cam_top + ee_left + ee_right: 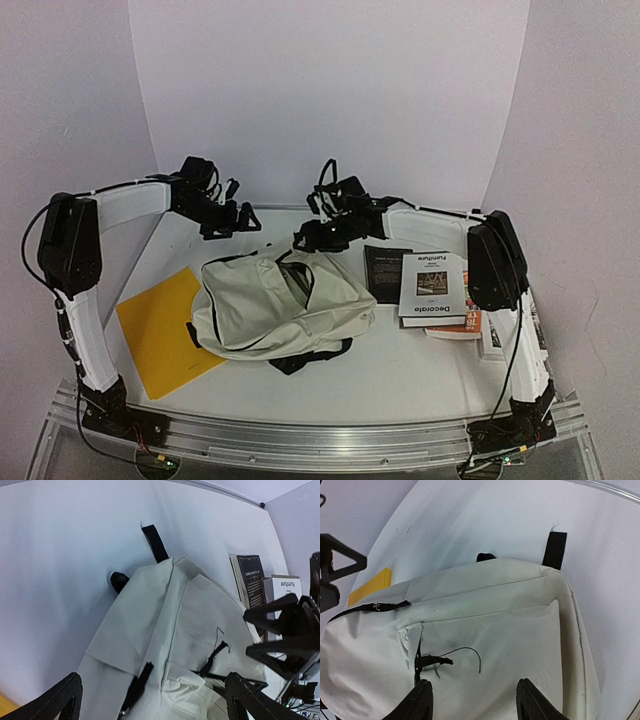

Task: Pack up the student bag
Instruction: Adjust the stationery in the student bag, then zip the student bag at the center of the board.

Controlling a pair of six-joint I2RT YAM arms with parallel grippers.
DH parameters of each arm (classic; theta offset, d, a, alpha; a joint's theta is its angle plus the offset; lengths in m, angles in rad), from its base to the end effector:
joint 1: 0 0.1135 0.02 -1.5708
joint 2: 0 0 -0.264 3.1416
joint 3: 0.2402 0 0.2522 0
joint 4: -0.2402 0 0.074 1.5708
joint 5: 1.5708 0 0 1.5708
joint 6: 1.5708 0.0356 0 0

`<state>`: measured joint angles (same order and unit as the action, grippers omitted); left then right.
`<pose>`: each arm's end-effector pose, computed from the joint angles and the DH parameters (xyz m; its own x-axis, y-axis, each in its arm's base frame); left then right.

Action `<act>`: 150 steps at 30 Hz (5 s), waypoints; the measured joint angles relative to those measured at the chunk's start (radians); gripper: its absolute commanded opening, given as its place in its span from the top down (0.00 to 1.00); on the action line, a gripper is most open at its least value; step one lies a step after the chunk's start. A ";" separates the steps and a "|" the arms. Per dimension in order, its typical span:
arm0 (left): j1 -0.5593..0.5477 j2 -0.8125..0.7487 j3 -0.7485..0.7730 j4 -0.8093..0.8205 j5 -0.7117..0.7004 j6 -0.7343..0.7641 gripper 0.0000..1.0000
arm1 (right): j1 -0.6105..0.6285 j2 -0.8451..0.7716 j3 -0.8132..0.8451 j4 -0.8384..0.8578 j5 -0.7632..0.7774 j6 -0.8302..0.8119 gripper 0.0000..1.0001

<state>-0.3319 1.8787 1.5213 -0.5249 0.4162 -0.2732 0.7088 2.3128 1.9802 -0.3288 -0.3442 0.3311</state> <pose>0.3907 -0.1499 0.2533 -0.8489 0.0316 -0.5276 0.3239 0.8199 -0.4721 0.3978 0.3570 0.2188 -0.7059 -0.2021 -0.6789 -0.6190 0.6419 0.4525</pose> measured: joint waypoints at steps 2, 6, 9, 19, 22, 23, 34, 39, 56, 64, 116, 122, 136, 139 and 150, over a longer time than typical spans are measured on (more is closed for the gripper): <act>0.000 0.057 0.060 -0.008 0.006 0.018 0.00 | 0.005 0.021 0.025 -0.003 -0.014 0.000 0.45; 0.000 0.158 0.148 -0.032 0.024 0.045 0.00 | 0.010 0.044 0.068 -0.002 -0.039 0.000 0.47; 0.000 0.193 0.161 -0.055 0.036 0.058 0.00 | 0.011 0.054 0.093 -0.001 -0.057 0.002 0.49; 0.001 0.210 0.145 -0.085 0.059 0.064 0.01 | 0.012 0.122 0.112 0.002 -0.102 0.012 0.54; 0.001 0.214 0.127 -0.086 0.062 0.064 0.03 | 0.012 0.142 0.113 0.003 -0.120 0.015 0.55; 0.001 0.218 0.125 -0.087 0.062 0.064 0.05 | 0.012 0.146 0.113 0.003 -0.125 0.015 0.55; 0.006 0.254 0.118 -0.085 0.084 0.059 0.32 | 0.020 0.187 0.177 0.013 -0.170 0.038 0.61; 0.007 0.258 0.118 -0.084 0.106 0.044 0.47 | 0.024 0.224 0.204 0.029 -0.186 0.054 0.66; 0.007 0.270 0.118 -0.076 0.142 0.034 0.79 | 0.026 0.237 0.208 0.109 -0.245 0.137 0.82; 0.007 0.270 0.117 -0.072 0.155 0.029 0.89 | 0.027 0.249 0.208 0.156 -0.259 0.174 0.99; 0.094 0.282 0.089 0.018 0.150 -0.180 1.00 | 0.073 -0.168 -0.559 0.514 -0.227 0.330 1.00; 0.107 0.303 0.093 0.025 0.160 -0.198 1.00 | 0.080 -0.216 -0.614 0.518 -0.213 0.353 1.00; 0.172 0.307 0.102 0.082 0.130 -0.199 1.00 | 0.086 -0.325 -0.742 0.519 -0.174 0.415 1.00; 0.173 0.313 0.107 0.082 0.130 -0.205 1.00 | 0.087 -0.329 -0.771 0.530 -0.165 0.428 1.00; 0.174 0.315 0.100 0.121 0.149 -0.258 1.00 | 0.096 -0.361 -0.818 0.557 -0.106 0.442 1.00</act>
<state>-0.1577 2.1933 1.6213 -0.4043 0.5652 -0.5309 0.8051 1.9518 1.1618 0.2287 -0.4505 0.7730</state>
